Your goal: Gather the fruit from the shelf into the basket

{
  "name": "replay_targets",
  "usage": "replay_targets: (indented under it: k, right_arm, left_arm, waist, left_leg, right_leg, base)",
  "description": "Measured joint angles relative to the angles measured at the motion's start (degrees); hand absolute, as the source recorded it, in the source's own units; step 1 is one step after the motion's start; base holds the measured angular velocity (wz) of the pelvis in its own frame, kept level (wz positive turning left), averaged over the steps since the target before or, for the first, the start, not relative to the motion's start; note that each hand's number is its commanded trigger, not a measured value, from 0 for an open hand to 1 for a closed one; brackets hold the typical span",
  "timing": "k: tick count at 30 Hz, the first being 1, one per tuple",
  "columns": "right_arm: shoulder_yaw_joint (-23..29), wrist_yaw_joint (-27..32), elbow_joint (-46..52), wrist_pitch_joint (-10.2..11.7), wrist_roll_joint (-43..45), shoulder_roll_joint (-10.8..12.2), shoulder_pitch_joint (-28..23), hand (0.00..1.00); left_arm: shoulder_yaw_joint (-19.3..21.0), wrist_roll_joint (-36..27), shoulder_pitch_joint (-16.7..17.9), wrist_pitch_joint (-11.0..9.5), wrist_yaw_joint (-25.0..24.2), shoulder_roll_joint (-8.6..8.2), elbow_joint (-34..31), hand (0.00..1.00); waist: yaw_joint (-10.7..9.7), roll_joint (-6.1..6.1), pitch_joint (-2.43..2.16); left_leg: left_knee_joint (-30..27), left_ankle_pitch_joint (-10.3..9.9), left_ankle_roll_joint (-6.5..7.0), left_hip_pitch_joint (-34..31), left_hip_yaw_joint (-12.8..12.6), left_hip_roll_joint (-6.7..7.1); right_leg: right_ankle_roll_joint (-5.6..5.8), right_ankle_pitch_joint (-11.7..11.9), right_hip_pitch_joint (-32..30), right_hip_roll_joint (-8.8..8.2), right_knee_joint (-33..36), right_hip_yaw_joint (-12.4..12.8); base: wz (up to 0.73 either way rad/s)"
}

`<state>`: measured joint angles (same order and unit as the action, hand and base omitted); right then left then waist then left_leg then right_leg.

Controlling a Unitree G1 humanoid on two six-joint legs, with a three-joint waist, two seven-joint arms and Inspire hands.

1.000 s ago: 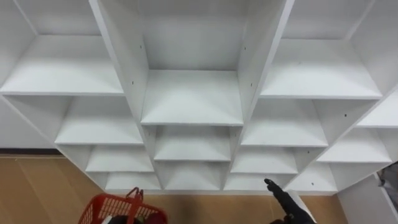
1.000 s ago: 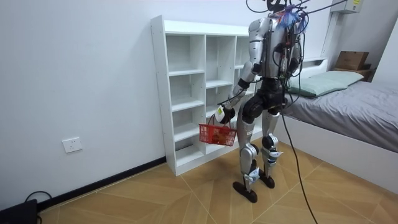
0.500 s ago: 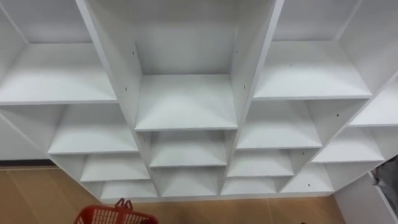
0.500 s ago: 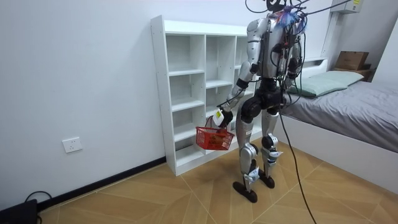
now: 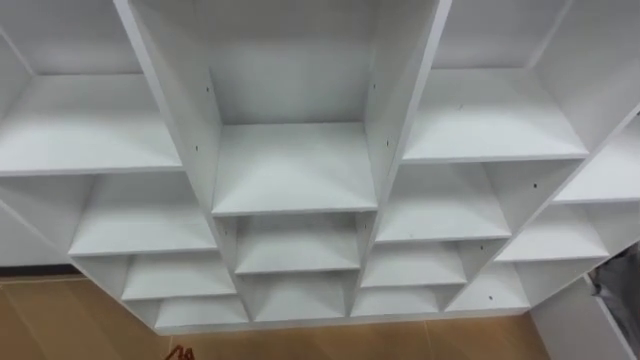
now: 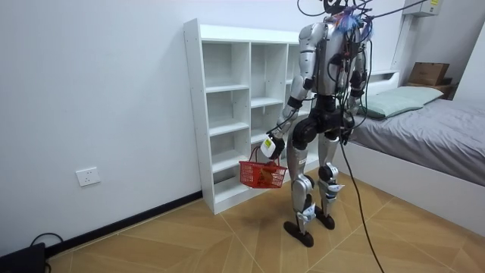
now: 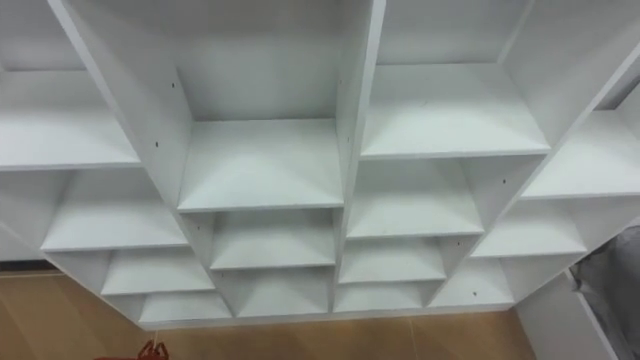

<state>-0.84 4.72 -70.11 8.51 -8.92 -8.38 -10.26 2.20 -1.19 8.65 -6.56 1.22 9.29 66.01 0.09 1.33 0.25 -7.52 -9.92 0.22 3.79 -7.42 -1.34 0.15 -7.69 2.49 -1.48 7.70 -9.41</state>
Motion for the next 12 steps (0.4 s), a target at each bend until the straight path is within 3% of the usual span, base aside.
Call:
replay_targets:
  k: [7,12]
  right_arm:
    - [0.59,0.04,-1.22,-2.82,-3.14,0.46,-0.18,0.0]
    - [1.13,0.04,-1.2,-4.29,-4.7,0.97,-0.09,0.0]
  left_arm:
    - [0.25,-8.23,-0.01,1.39,2.11,-1.97,0.1,1.0]
    - [0.32,-10.65,0.17,2.69,2.39,-2.15,0.48,1.0]
  waist:
    - [-0.01,-0.01,-0.08]
    - [0.02,0.15,-0.01]
  left_leg:
    - [0.02,-0.17,0.0,1.12,0.01,0.05]
    - [0.06,-0.39,-0.09,2.01,0.05,-0.01]
  right_leg:
    - [0.05,-0.29,0.64,-0.04,0.03,-0.02]
    - [0.06,-0.53,1.47,0.03,0.07,0.04]
  base:
    - [0.0]
    - [0.0]
